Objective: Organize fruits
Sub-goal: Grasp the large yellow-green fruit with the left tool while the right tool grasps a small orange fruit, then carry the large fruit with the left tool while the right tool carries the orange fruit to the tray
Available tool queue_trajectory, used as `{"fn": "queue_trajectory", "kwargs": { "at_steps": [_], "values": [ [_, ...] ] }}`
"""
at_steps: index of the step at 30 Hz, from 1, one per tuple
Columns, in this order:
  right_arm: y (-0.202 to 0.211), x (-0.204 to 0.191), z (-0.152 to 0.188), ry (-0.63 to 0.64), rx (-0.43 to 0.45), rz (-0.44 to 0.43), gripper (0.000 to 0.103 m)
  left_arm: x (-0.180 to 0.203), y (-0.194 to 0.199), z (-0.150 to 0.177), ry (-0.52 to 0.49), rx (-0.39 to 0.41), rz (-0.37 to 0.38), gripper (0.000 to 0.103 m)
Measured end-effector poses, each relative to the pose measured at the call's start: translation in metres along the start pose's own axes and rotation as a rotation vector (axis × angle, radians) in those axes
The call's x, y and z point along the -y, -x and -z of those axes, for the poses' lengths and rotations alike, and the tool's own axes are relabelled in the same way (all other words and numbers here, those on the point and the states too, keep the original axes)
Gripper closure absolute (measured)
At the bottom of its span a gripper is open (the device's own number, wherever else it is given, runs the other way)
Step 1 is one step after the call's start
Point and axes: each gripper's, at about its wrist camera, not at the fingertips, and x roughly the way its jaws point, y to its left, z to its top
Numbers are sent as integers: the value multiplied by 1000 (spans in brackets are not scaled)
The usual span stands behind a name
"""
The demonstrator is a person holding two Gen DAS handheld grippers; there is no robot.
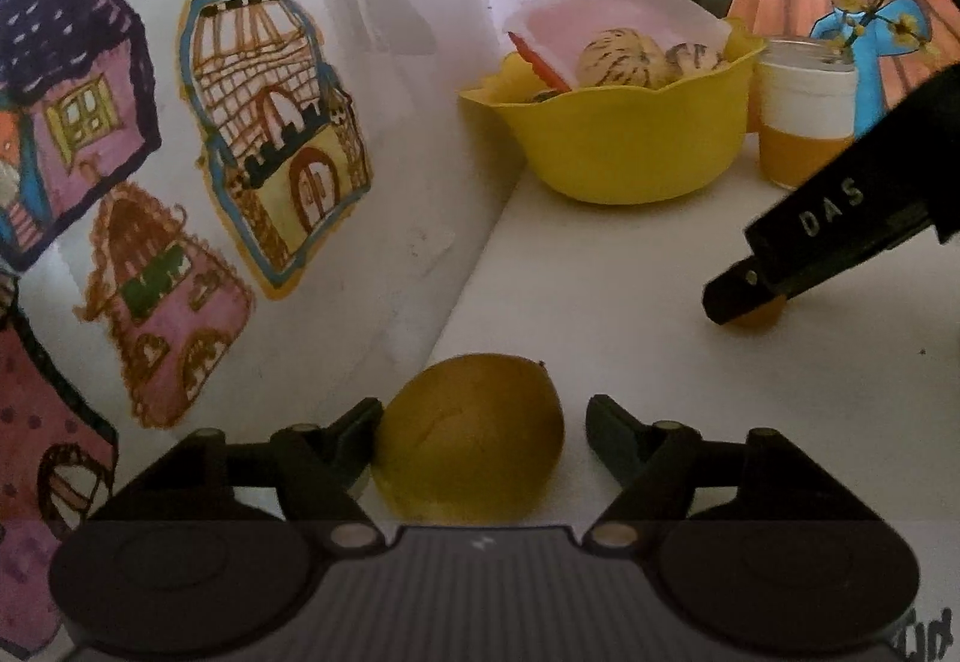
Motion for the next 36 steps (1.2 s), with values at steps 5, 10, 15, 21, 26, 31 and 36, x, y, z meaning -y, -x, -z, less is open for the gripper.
{"fn": "queue_trajectory", "kwargs": {
  "at_steps": [5, 10, 15, 21, 26, 31, 36],
  "values": [
    [-2, -3, 3, 3, 1, 8, 63, 1, -5, -4, 2, -3, -18, 36],
    [3, 2, 7, -29, -5, 8, 69, 0, 3, -2, 16, -7, -3, 36],
    [11, 1, 12, -17, -22, 10, 70, 8, 23, 5, -12, -9, 45, 36],
    [23, 1, 23, -30, -27, -8, 70, 10, 47, 11, 38, -31, 117, 36],
    [49, 1, 38, -24, -6, -39, 70, 10, 68, 21, 52, -24, 151, 37],
    [72, -7, 58, 10, 2, -47, 71, 13, 84, 30, 52, -12, 158, 38],
    [94, -11, 76, -3, 15, -56, 70, 15, 100, 36, 68, -21, 187, 39]
  ]
}}
